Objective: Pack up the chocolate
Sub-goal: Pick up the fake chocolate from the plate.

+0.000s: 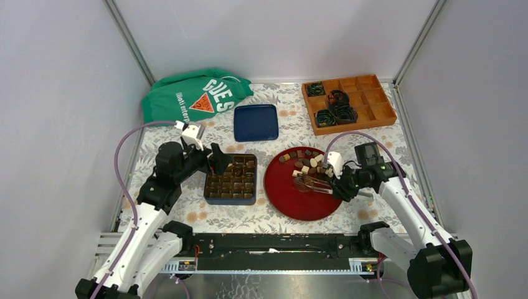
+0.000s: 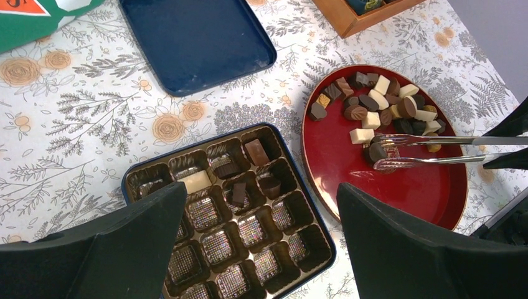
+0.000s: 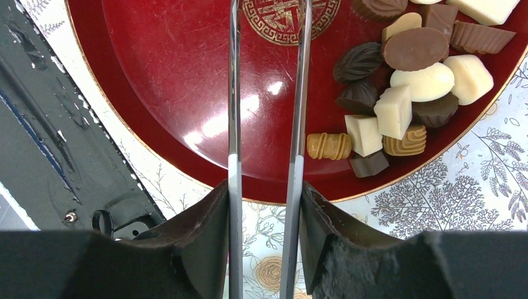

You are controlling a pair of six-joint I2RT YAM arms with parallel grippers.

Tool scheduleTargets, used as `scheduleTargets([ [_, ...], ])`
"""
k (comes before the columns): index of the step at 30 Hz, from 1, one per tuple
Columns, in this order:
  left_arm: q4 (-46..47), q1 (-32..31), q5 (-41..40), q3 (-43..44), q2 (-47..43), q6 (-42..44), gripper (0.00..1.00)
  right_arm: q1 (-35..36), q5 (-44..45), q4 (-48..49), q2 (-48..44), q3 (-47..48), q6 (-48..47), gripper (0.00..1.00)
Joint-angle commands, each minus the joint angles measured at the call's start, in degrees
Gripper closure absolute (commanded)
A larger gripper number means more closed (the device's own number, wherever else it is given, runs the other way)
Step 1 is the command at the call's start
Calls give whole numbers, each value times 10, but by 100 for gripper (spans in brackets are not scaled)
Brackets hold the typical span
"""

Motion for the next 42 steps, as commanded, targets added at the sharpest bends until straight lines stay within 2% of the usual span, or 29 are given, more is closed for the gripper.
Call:
scheduleTargets([
  [1, 11, 4, -16, 16, 17, -10, 2, 12, 5, 15, -12, 4, 9, 53],
  [8, -3, 3, -55, 19, 34, -18, 5, 38, 28, 35, -8, 3, 25, 59],
  [13, -12, 4, -126, 16, 45, -28, 8, 38, 28, 28, -22, 10, 26, 84],
  [18, -26, 8, -195, 17, 77, -45, 12, 38, 32, -4, -48, 31, 18, 100],
  [25, -47, 24, -223, 31, 149, -65, 29, 38, -3, -45, -57, 63, -5, 100],
  [28, -53, 26, -223, 31, 176, -68, 33, 38, -17, -45, -48, 73, -11, 100],
  [35, -68, 34, -235, 40, 234, -82, 53, 38, -61, -49, -11, 114, -25, 100],
  [42, -74, 53, -227, 50, 294, -86, 58, 39, -98, -54, 27, 153, -34, 100],
])
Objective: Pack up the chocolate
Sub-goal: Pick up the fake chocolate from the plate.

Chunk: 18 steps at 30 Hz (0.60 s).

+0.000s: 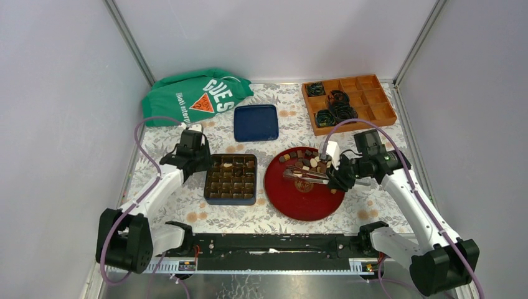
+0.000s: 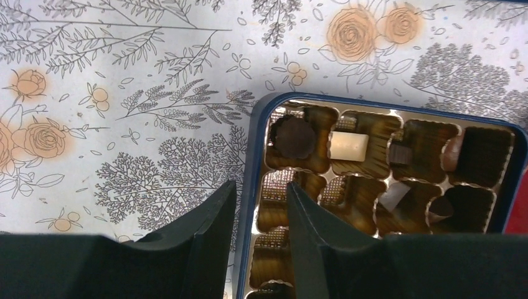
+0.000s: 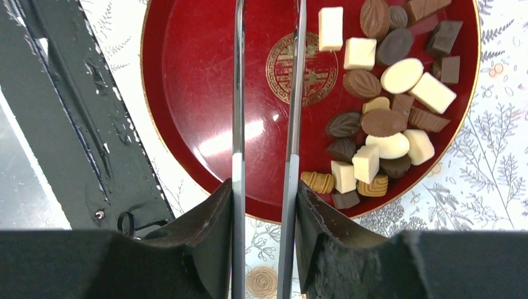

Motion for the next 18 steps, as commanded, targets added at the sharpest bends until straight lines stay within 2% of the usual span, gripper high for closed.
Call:
scheduleTargets([
  [1, -3, 12, -4, 24, 32, -9, 58, 5, -54, -1, 18, 50, -16, 100],
  [6, -9, 17, 19, 30, 60, -9, 63, 19, -73, 3, 38, 70, -12, 100],
  [10, -9, 18, 28, 31, 69, -10, 71, 42, -75, 9, 54, 89, -1, 100],
  [18, -12, 19, 45, 36, 102, -8, 74, 97, -78, 11, 103, 149, 22, 100],
])
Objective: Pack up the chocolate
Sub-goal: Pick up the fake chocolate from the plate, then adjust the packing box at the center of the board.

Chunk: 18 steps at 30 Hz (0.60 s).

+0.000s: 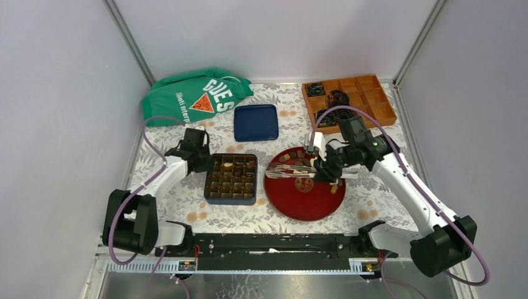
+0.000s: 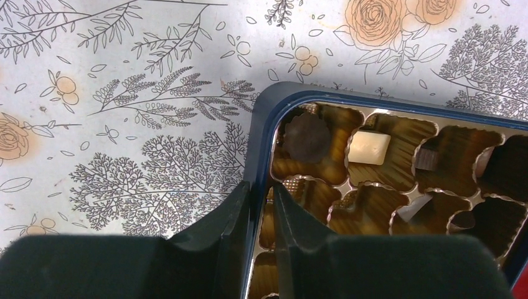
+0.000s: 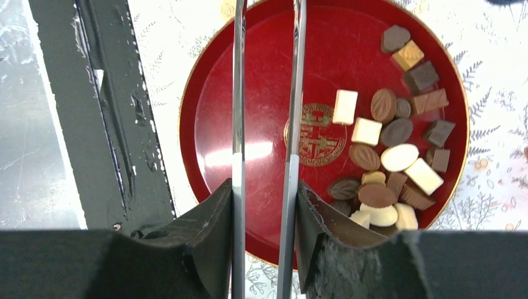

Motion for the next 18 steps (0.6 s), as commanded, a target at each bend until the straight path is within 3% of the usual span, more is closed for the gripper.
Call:
scheduleTargets([
  [1, -8, 4, 15, 17, 17, -2, 75, 32, -31, 13, 26, 57, 17, 100],
  [9, -6, 3, 42, 19, 10, 3, 100, 87, -9, 18, 72, 107, 31, 100],
  [18, 34, -19, 20, -2, -100, 22, 100, 92, -19, -18, 108, 193, 31, 100],
])
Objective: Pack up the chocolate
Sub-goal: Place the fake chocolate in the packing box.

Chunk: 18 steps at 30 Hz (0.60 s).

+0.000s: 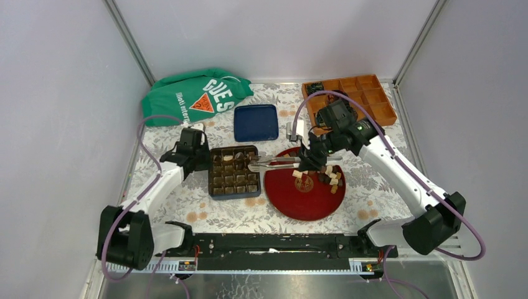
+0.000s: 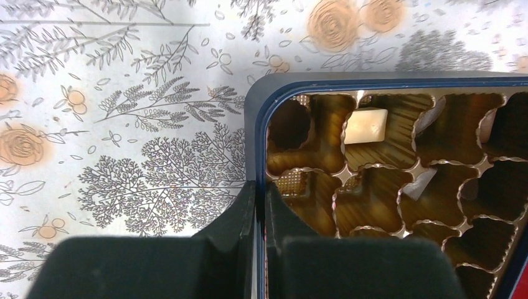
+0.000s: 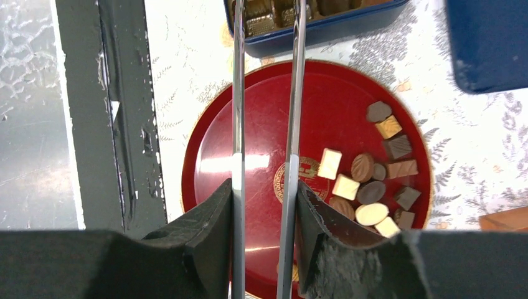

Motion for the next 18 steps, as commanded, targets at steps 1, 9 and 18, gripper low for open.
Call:
scheduleTargets([
  [1, 48, -15, -11, -6, -76, 13, 100, 5, -22, -15, 2, 64, 9, 100],
  [9, 99, -44, -29, -35, -187, 38, 100, 5, -20, -44, -2, 118, 5, 100],
  [18, 115, -60, -47, -51, -219, 49, 100, 20, 6, -42, 1, 122, -5, 100],
])
